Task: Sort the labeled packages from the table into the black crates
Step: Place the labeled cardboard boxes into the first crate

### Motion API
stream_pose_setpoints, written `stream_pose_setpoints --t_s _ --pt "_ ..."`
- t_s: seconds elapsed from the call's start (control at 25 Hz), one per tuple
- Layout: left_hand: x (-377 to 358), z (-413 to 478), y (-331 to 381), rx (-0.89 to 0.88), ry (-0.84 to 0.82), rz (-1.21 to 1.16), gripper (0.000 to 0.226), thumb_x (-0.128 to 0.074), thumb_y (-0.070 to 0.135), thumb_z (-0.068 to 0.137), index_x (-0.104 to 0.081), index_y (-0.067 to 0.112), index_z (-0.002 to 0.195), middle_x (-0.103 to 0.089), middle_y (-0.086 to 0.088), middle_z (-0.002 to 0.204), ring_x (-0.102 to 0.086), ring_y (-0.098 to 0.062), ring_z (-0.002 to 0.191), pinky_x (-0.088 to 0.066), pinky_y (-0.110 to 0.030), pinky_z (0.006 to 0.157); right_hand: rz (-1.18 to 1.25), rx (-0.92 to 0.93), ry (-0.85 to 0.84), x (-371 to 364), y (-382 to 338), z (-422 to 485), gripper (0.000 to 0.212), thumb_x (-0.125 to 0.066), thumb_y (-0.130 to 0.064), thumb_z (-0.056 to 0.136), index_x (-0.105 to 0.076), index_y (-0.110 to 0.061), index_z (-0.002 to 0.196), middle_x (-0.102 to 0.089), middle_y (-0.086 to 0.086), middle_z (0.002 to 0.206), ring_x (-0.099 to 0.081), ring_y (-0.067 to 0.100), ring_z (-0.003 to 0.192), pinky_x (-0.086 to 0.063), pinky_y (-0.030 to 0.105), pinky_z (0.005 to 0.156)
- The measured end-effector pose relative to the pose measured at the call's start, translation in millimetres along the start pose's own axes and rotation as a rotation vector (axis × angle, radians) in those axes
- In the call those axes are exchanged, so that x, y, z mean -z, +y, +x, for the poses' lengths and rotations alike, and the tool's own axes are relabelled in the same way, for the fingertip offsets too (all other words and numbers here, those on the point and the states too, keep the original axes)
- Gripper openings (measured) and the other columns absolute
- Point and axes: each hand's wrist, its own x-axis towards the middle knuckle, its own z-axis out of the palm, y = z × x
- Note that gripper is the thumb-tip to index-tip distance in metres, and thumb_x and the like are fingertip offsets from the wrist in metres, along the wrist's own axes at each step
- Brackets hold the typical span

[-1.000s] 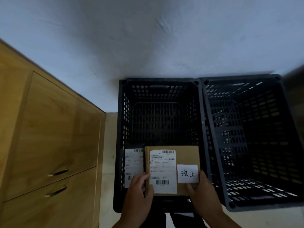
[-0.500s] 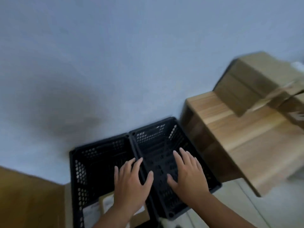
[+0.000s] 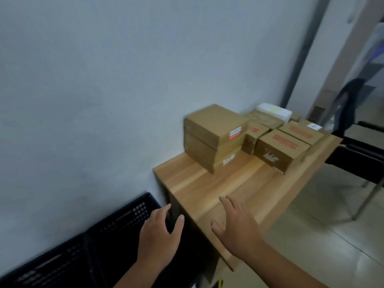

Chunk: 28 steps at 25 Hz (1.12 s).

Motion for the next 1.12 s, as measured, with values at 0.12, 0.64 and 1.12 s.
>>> stream_pose_setpoints --t_s 0.12,0.64,1.12 --pt "-41.6 11.0 68.4 -0.014 -0.023 -0.017 0.064 -0.045 0.069 0.094 -0.041 0.037 0.149 -0.043 0.016 0.150 -0.044 -0.010 0.138 -0.039 -0.040 0.116 0.008 -0.044 0.037 43.3 71.7 6.5 0.073 -0.053 -0.055 0.094 -0.028 -0.024 0.156 -0.031 -0.010 0.157 -0.033 0.012 0.144 -0.037 0.032 0.114" --pt "-119.2 198.3 178.4 0.108 0.158 -0.244 0.064 -0.041 0.073 0.092 -0.045 0.039 0.145 -0.048 0.013 0.146 -0.052 -0.014 0.129 -0.048 -0.043 0.100 0.015 -0.118 0.030 94.3 204.5 175.6 0.070 -0.057 -0.059 0.091 -0.035 -0.031 0.151 -0.041 -0.014 0.151 -0.040 0.005 0.138 -0.038 0.029 0.113" --pt "-139.2 308.9 212.6 0.424 0.324 -0.440 0.078 -0.045 0.074 0.093 -0.037 0.029 0.156 -0.044 0.003 0.157 -0.044 -0.020 0.142 -0.040 -0.049 0.116 0.608 -0.121 0.032 88.0 249.4 417.1 0.068 -0.064 -0.056 0.089 -0.042 -0.023 0.145 -0.051 -0.001 0.142 -0.051 0.018 0.124 -0.045 0.040 0.101"
